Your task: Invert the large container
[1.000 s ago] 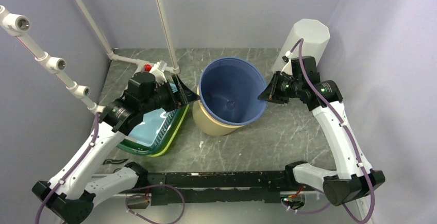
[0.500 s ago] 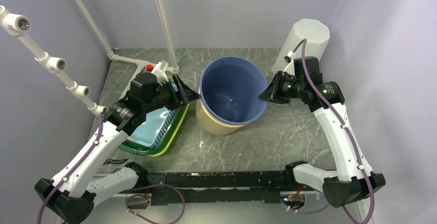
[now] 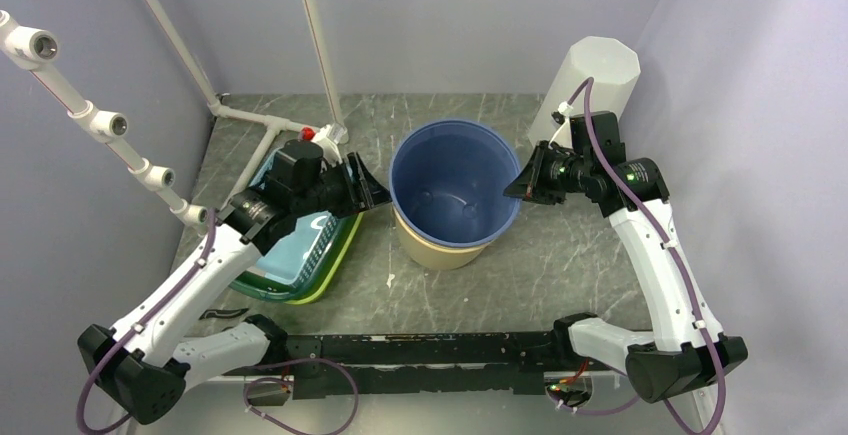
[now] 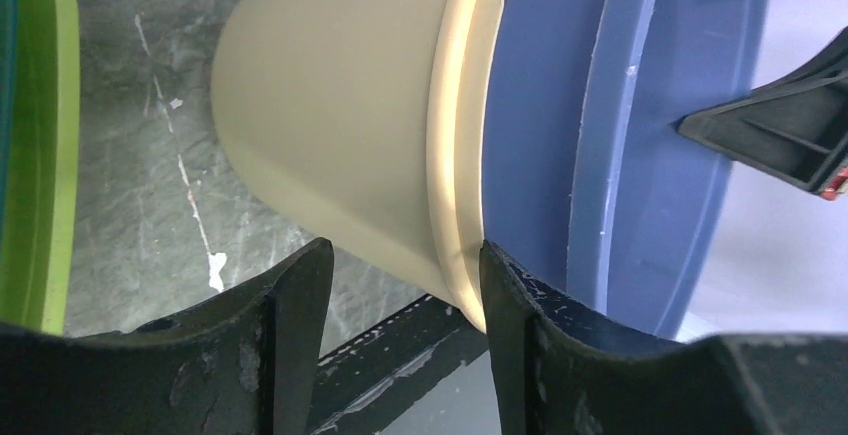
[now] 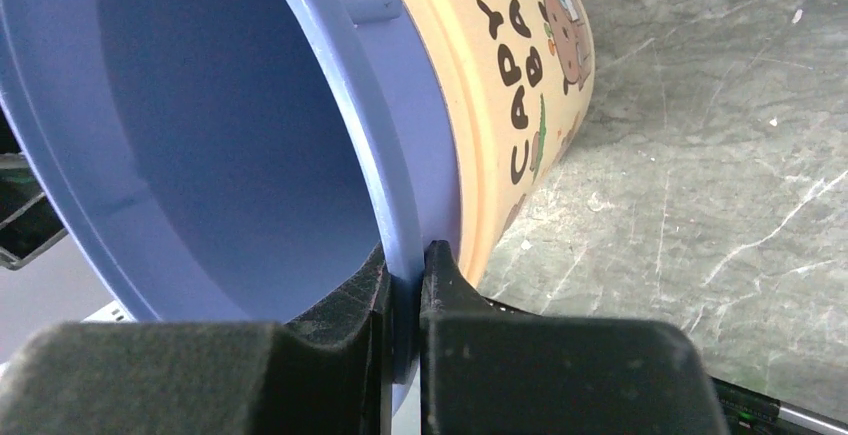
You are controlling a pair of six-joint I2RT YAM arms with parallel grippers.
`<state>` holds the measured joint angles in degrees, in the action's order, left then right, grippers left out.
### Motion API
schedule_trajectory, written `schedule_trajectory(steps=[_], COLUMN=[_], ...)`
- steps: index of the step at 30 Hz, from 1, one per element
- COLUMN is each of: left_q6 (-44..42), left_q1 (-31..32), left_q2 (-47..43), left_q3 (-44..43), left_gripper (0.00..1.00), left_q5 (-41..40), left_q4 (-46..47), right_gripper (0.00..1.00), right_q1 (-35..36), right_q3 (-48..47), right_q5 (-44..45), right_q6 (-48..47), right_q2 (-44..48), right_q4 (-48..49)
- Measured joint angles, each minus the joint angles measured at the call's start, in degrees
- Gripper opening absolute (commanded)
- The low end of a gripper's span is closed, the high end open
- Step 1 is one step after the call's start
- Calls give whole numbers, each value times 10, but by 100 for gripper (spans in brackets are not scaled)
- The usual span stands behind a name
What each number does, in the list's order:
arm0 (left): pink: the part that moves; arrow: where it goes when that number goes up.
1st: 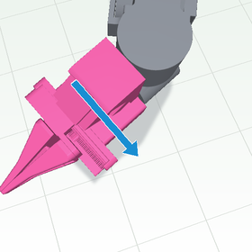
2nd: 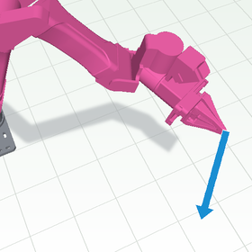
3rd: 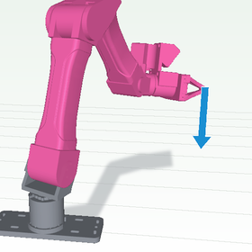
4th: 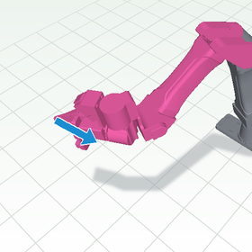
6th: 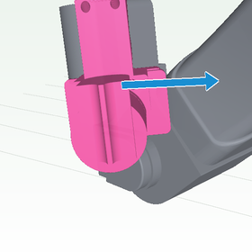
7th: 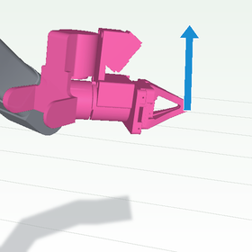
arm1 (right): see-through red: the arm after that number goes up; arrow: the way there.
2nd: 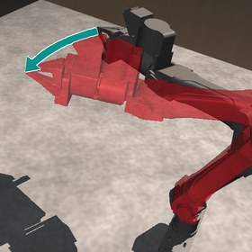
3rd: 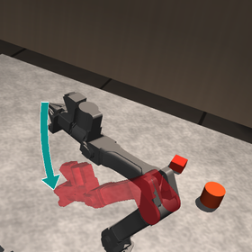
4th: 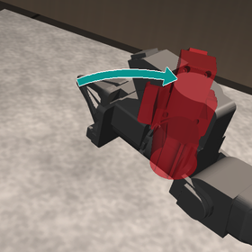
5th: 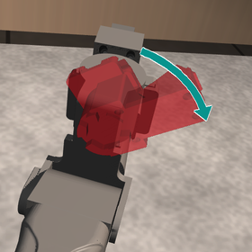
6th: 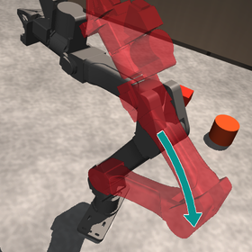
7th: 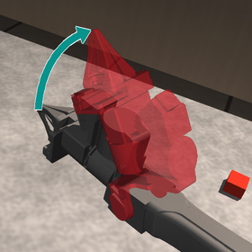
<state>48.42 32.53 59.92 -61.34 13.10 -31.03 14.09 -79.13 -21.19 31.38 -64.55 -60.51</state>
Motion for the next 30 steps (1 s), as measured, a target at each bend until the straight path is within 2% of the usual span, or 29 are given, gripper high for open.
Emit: schedule_trajectory(steps=[14,27,30], left_q6=[-27,-34,-45], left_q1=[58,73,75], left_q2=[34,39,45], left_q3=[-23,-32,-29], left_gripper=[57,55,55], left_q5=[-82,-117,-122], left_q4=[-25,-32,-60], right_gripper=[0,0,0], right_q1=[-14,-44,-57], right_q3=[0,0,1], right_q5=[3,-39,-59], right_q6=[-8,-7,13], right_q2=[0,0,4], right_q4=[-3,-2,8])
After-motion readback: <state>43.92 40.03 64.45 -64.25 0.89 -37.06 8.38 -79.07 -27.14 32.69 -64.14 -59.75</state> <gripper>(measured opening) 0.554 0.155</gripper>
